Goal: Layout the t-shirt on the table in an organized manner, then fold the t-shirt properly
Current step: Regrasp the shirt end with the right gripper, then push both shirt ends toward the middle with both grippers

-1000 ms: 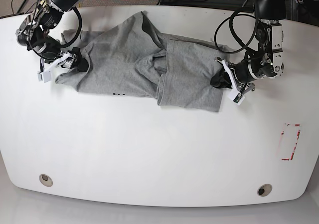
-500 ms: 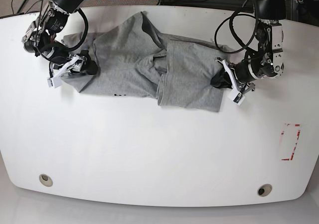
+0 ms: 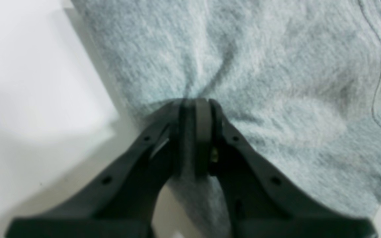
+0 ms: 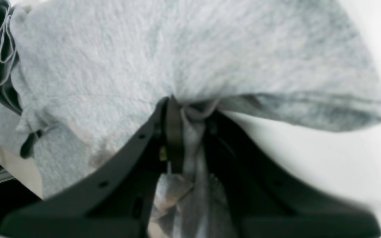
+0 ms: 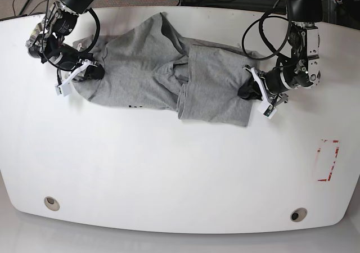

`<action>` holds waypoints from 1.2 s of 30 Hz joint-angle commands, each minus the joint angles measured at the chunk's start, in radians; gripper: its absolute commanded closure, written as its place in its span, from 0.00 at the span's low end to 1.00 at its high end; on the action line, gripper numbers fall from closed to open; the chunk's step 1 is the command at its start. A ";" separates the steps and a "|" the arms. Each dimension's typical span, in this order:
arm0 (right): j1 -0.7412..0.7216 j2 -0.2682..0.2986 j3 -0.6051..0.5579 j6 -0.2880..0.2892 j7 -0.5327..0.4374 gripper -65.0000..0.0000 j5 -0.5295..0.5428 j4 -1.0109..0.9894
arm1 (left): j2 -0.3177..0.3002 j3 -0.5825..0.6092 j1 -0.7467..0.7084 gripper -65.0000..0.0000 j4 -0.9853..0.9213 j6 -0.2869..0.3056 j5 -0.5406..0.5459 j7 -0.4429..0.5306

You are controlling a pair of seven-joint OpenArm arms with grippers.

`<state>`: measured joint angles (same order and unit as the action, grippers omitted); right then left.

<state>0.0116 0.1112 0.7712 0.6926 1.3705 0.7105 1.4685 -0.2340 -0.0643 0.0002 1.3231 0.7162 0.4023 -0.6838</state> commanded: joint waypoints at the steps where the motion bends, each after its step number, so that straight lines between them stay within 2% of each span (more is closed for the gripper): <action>1: -0.014 0.012 0.001 0.006 -0.003 1.00 0.019 0.054 | -0.006 0.002 -0.004 0.93 -0.006 -0.033 -0.085 -0.084; 7: -0.014 0.011 -0.019 0.006 -0.001 1.00 0.019 0.143 | 0.018 0.028 0.002 0.93 -0.014 -0.034 -0.087 -0.086; 15: -0.009 0.011 -0.155 0.006 0.000 1.00 0.021 0.340 | 0.020 0.111 0.039 0.93 -0.014 -0.037 -0.087 -0.086; 19: -0.011 0.008 -0.220 0.006 0.000 1.00 0.021 0.424 | 0.029 0.154 0.042 0.93 -0.014 -0.082 -0.087 -0.086; 20: -0.012 -0.001 -0.255 0.006 0.000 1.00 0.021 0.446 | 0.043 0.165 0.042 0.93 -0.014 -0.106 -0.087 -0.086; 23: -0.025 -0.020 -0.310 0.006 -0.003 1.00 0.021 0.482 | 0.061 0.179 0.044 0.93 -0.014 -0.132 -0.087 -0.086; 36: -0.095 -0.123 -0.480 0.006 -0.007 1.00 0.016 0.499 | 0.121 0.185 0.076 0.93 -0.014 -0.139 -0.087 -0.086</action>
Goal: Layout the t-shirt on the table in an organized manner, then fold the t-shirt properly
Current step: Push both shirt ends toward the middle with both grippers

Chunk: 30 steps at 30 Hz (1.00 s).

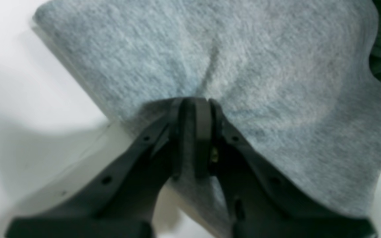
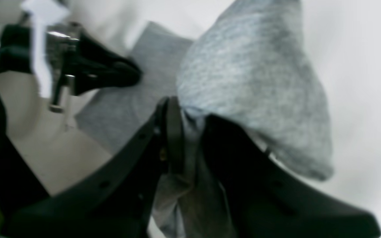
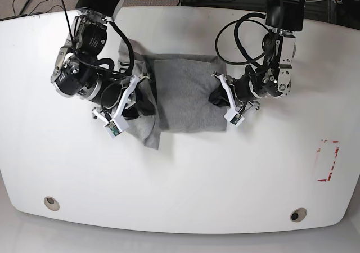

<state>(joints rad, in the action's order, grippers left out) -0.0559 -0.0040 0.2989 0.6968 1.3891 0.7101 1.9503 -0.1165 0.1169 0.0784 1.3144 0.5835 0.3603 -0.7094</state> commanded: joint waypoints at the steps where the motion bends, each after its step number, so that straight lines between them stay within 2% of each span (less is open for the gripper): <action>1: -0.034 -0.020 -0.016 0.001 -0.026 1.00 0.015 0.018 | 0.010 0.004 -0.002 0.93 -0.005 -0.006 -0.045 -0.060; 11: -0.045 -0.044 -0.056 0.001 -0.026 1.00 0.013 -0.004 | 0.031 0.004 -0.001 0.93 -0.005 -0.006 -0.045 -0.060; 18: -0.040 -0.040 -0.096 0.001 -0.086 0.90 0.013 -0.053 | 0.042 0.004 -0.001 0.93 -0.005 -0.006 -0.045 -0.060; 21: -0.040 -0.035 -0.108 0.001 -0.112 0.79 0.013 -0.053 | 0.042 0.004 -0.001 0.93 -0.005 -0.006 -0.045 -0.060; 27: -0.042 -0.024 -0.114 0.001 -0.116 0.40 0.018 -0.047 | 0.044 0.004 -0.001 0.93 -0.005 -0.006 -0.045 -0.060; 30: -0.043 -0.024 -0.122 0.001 -0.116 0.26 0.021 -0.045 | 0.044 0.004 -0.001 0.93 -0.005 -0.006 -0.045 -0.060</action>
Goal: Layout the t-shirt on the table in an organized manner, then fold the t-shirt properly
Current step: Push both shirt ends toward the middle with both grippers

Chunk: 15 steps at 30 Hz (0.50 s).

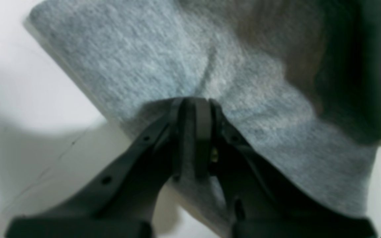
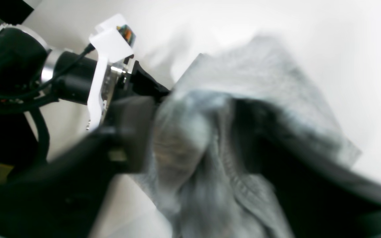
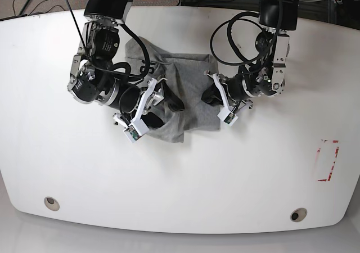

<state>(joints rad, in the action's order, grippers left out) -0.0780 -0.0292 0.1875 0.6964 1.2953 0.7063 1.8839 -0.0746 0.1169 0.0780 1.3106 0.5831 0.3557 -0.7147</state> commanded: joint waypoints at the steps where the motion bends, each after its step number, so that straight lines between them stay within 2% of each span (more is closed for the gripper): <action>1: -0.021 0.001 -0.024 0.002 -0.023 0.22 0.025 0.026 | 0.002 0.004 -0.001 0.93 -0.001 -0.005 -0.040 -0.055; 4: -0.019 0.001 -0.067 0.002 -0.023 0.17 0.025 0.056 | 0.002 0.004 -0.001 0.93 -0.001 -0.005 -0.040 -0.055; 9: -0.013 0.001 -0.104 0.002 -0.015 0.17 0.025 0.087 | 0.002 0.004 0.001 0.92 -0.001 -0.005 -0.036 -0.055; 15: 0.025 0.021 -0.090 0.002 -0.016 0.17 0.020 0.087 | 0.003 -0.003 0.019 0.92 0.005 -0.005 -0.033 -0.055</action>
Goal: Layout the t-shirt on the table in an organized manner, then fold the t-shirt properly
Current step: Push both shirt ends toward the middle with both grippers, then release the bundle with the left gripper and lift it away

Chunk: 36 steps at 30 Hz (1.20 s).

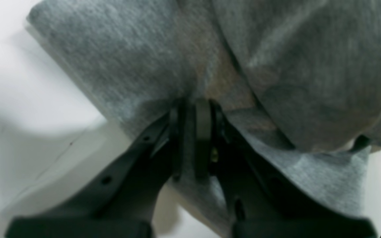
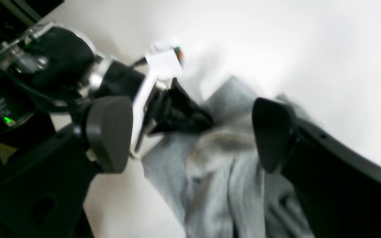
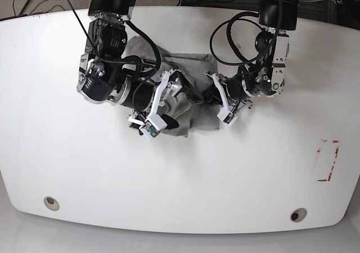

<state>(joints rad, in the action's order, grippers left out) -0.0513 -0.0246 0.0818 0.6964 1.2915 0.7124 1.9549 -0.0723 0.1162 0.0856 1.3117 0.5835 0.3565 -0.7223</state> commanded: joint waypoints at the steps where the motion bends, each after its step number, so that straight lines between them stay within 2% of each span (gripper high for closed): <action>1: 0.001 0.027 0.026 0.002 -0.013 0.17 0.014 0.018 | 0.001 -0.002 0.015 0.92 0.006 -0.004 -0.034 -0.047; 5: 0.034 0.065 0.079 0.002 -0.013 0.17 0.013 0.018 | 0.002 -0.003 0.027 0.91 0.007 -0.001 -0.030 -0.047; 13: 0.121 0.124 0.181 0.002 -0.014 0.17 0.014 0.014 | 0.019 -0.040 0.042 0.82 0.007 -0.001 0.054 -0.046; 20: 0.178 0.127 0.184 0.002 -0.016 0.17 0.016 0.014 | 0.019 -0.057 0.069 0.82 0.007 -0.001 0.125 -0.046; 26: 0.201 0.093 0.175 0.002 -0.013 0.17 0.019 0.014 | 0.019 -0.059 0.084 0.82 0.009 -0.001 0.181 -0.046; 31: 0.202 0.056 0.109 0.002 -0.013 0.17 0.014 0.013 | 0.001 -0.065 0.096 0.82 0.038 -0.001 0.238 -0.046; 36: 0.198 0.008 0.069 0.002 -0.016 0.17 0.013 0.008 | -0.022 -0.122 0.098 0.82 0.091 -0.001 0.272 -0.046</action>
<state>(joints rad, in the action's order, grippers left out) 0.1623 -0.0029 0.1570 0.6968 1.3003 0.7109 1.9495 -0.0769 0.0212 0.1577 1.3624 0.5800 0.6052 -0.7925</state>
